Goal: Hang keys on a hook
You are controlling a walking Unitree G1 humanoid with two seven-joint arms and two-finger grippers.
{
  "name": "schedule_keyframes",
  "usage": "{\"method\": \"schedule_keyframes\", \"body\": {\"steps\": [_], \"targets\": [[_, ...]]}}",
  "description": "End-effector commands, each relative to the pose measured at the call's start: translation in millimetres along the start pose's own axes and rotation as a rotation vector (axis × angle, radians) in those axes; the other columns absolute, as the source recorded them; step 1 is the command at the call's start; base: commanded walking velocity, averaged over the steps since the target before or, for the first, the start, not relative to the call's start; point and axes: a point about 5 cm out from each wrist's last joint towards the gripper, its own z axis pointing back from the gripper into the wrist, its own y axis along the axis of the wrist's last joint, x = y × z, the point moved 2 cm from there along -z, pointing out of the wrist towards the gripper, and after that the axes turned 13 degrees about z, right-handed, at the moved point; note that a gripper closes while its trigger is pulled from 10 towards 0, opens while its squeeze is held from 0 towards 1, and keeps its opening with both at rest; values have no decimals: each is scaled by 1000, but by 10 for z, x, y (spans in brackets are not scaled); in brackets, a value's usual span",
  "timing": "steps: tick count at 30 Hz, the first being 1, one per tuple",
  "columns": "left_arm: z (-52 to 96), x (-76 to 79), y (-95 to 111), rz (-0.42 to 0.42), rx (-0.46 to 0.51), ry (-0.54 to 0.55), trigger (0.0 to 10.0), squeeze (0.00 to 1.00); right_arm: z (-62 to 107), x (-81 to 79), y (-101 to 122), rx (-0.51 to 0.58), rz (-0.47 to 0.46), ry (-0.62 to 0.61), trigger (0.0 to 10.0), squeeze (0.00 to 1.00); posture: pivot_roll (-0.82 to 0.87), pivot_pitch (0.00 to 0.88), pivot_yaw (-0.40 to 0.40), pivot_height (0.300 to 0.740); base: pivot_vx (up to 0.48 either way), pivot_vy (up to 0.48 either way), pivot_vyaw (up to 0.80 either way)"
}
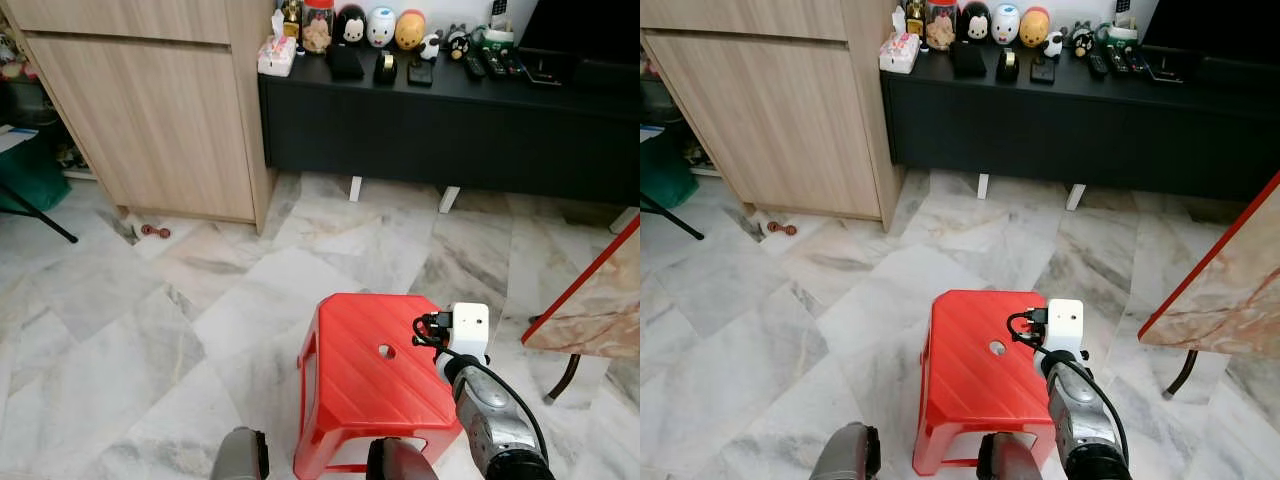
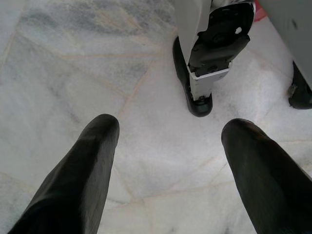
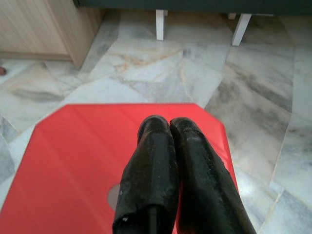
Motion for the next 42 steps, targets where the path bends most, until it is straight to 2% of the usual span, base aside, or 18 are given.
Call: {"method": "schedule_keyframes", "body": {"steps": [1, 20, 28, 42], "targets": [[-66, 55, 430, 18, 138, -21, 10000, 0, -3, 38, -1, -7, -21, -18, 10000, 0, 102, 29, -79, 634, -240, 0, 0], [-65, 56, 418, 33, 138, -21, 10000, 0, -25, 15, 33, -1, -53, -21, 10000, 0, 105, 40, -82, 634, -279, 0, 0], [-66, 53, 416, 18, 133, -16, 10000, 0, -32, 77, 83, 23, -87, -59, 10000, 0, 104, 39, -81, 634, 0, 0, 0], [-65, 82, 386, 19, 126, -21, 10000, 0, -32, 117, 107, 31, -107, -65, 10000, 0, 105, 27, -86, 694, 0, 0, 0]]}}
